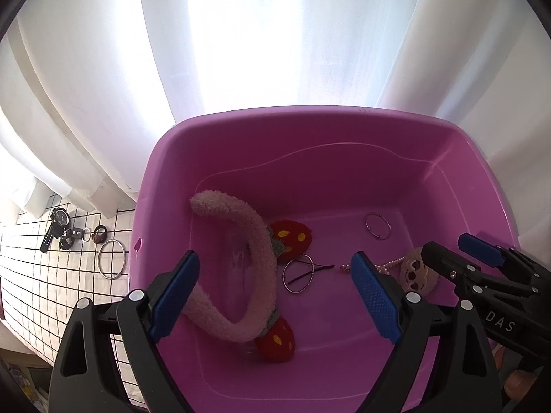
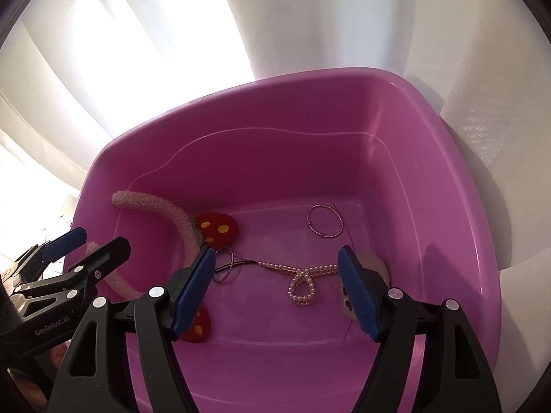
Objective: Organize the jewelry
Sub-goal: 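Withdraw both tools from the tub back over the table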
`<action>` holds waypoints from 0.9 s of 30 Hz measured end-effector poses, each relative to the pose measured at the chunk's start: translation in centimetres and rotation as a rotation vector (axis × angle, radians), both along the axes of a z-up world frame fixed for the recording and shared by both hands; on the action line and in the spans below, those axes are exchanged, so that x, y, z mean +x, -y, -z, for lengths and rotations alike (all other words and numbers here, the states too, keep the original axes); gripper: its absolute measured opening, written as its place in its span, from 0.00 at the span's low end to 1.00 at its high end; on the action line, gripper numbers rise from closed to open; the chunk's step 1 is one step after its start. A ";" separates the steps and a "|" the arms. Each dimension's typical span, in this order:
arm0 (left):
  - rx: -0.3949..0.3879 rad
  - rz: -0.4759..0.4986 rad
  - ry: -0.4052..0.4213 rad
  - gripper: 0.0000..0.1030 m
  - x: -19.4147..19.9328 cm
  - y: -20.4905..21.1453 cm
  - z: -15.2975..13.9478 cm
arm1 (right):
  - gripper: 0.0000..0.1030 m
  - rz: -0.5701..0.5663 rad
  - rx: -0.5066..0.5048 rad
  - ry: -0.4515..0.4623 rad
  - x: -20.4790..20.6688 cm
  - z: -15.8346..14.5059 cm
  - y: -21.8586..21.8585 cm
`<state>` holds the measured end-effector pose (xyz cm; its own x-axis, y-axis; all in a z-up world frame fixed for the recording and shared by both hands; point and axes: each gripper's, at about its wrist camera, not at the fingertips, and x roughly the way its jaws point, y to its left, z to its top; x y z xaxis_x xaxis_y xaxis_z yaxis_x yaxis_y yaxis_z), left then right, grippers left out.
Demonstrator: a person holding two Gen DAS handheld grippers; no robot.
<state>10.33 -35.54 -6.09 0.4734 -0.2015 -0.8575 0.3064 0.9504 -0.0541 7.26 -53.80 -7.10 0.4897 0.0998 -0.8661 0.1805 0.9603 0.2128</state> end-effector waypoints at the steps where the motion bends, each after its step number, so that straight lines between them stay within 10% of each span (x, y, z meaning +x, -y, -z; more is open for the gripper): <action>1: 0.001 -0.003 0.006 0.85 0.0 -0.1 -0.2 | 0.68 -0.002 0.001 -0.001 0.0 0.0 0.0; 27: -0.091 -0.084 0.158 0.93 -2.6 -6.1 -6.4 | 0.73 -0.073 0.060 0.130 -0.5 -3.2 -3.3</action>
<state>7.75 -29.43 0.29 0.6187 -0.2290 -0.7515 0.2376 0.9663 -0.0989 6.80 -50.46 -3.89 0.5871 0.1892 -0.7871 0.0777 0.9547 0.2873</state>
